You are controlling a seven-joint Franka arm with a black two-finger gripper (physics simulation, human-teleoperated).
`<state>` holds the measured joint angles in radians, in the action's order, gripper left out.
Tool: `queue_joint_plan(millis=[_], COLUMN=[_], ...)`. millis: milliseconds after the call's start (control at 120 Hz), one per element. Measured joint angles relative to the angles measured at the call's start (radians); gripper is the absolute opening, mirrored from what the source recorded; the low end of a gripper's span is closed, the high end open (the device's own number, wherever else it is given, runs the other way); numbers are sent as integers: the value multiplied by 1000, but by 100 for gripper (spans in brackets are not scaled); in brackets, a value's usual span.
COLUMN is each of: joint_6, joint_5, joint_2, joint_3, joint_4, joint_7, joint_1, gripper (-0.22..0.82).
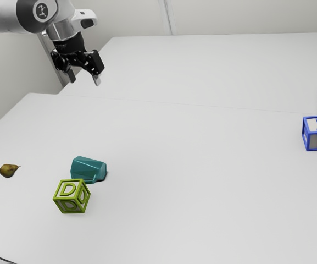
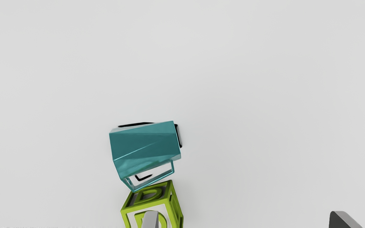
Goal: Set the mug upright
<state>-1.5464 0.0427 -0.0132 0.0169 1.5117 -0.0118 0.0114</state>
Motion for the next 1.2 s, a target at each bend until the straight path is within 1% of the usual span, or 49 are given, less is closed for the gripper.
queue_joint_plan(millis=[158,458,575,858,1067,1200], joint_6=[7,22,30,29,22,-20], joint_5=[-2,-2,-15,-145,-265,-348], joint_2=[6,53,53,47,51,64], joint_3=[0,0,0,-10,-11,-12], joint_4=[3,34,35,49,107,204], joint_7=[0,4,14,75,135,187], joint_1=[-4,-26,-78,-259,-338,-374], gripper=[59,59,59,59,59,59])
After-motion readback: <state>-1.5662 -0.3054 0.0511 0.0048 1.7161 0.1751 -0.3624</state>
